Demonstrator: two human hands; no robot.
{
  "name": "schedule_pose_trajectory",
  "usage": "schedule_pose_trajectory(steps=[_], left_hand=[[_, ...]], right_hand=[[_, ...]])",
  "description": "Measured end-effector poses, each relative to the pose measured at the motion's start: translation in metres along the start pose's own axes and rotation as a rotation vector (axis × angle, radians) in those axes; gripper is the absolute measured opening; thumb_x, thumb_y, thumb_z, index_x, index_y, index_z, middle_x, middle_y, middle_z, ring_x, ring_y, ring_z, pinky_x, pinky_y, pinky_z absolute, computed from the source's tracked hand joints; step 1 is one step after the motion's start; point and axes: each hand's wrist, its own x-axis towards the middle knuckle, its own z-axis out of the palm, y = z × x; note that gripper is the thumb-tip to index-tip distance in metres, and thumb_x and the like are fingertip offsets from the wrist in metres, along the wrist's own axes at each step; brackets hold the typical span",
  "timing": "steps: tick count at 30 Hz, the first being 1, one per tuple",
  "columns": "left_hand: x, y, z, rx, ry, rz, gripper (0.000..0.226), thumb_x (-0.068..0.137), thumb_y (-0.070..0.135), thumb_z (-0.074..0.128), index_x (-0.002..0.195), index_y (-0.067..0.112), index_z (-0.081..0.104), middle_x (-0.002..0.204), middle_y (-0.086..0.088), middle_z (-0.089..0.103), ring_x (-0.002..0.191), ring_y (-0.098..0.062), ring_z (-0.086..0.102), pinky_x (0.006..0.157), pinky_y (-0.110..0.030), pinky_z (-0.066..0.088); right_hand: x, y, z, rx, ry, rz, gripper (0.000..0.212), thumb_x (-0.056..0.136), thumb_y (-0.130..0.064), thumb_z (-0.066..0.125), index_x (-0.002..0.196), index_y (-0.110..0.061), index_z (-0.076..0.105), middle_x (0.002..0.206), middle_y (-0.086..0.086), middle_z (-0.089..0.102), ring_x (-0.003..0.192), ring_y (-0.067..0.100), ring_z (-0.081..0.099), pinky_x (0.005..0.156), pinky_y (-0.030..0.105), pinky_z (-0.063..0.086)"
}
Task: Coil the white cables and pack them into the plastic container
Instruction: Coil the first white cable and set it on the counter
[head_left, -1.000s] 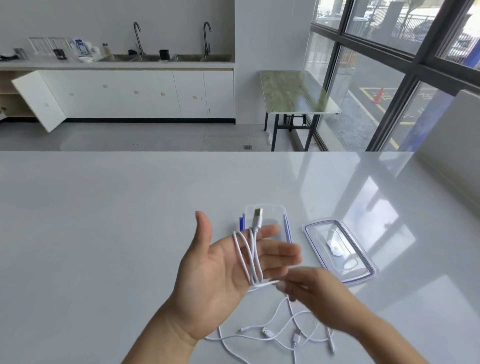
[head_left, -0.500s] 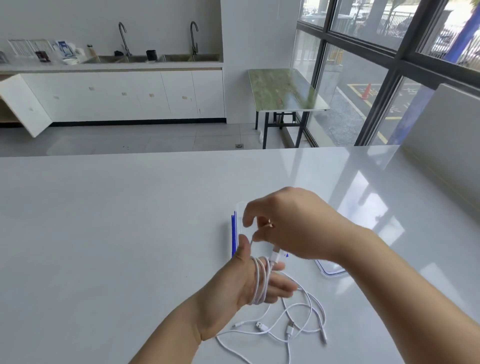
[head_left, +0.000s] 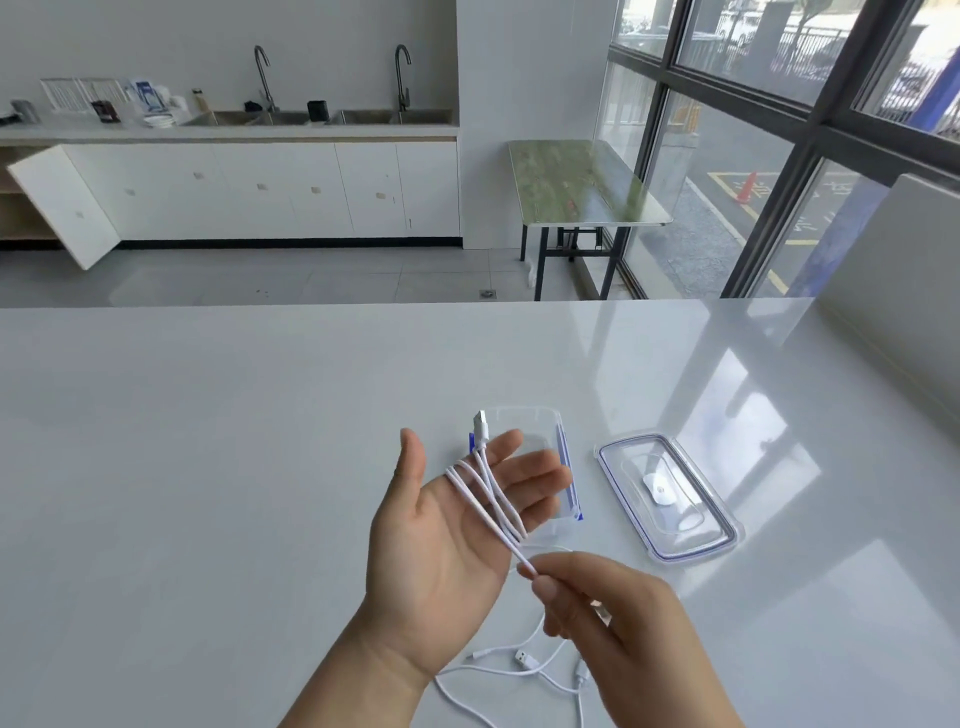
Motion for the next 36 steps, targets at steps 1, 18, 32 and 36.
schedule_pose_trajectory(steps=[1,18,32,36], left_hand=[[0.000,0.000,0.003,-0.002,-0.004,-0.004,0.076,0.089,0.066,0.043,0.119,0.000,0.065,0.110,-0.024,0.072,0.108,-0.039,0.068,0.095,-0.044,0.054],[-0.005,-0.012,0.009,0.022,-0.147,-0.020,0.010,0.093,0.010,0.063,0.090,0.002,0.059,0.062,-0.009,0.059,0.054,-0.023,0.060,0.061,-0.033,0.052],[-0.007,-0.015,-0.004,0.188,-0.208,-0.175,0.034,0.097,0.037,0.059,0.082,0.006,0.056,0.048,-0.003,0.056,0.038,-0.014,0.057,0.047,-0.028,0.039],[-0.007,-0.013,-0.004,0.268,-0.215,-0.204,0.031,0.098,0.031,0.058,0.080,0.006,0.056,0.051,-0.006,0.060,0.043,-0.020,0.062,0.051,-0.028,0.046]], right_hand=[[-0.001,0.005,0.002,0.037,-0.006,0.042,0.010,0.090,-0.032,0.071,0.092,-0.042,0.072,0.070,-0.016,0.069,0.072,0.009,0.066,0.064,0.027,0.053],[0.034,0.032,0.009,1.421,0.028,0.551,0.023,0.065,-0.013,0.090,0.077,-0.014,0.070,0.067,0.002,0.058,0.053,0.012,0.059,0.051,0.021,0.055],[0.048,0.017,-0.005,0.959,-0.154,0.194,0.020,0.084,-0.022,0.075,0.082,-0.009,0.060,0.076,0.017,0.065,0.070,0.028,0.060,0.063,0.031,0.052],[0.049,0.018,-0.009,0.838,-0.133,0.140,0.019,0.079,-0.014,0.080,0.080,-0.005,0.063,0.070,0.023,0.056,0.067,0.029,0.053,0.062,0.034,0.048]])
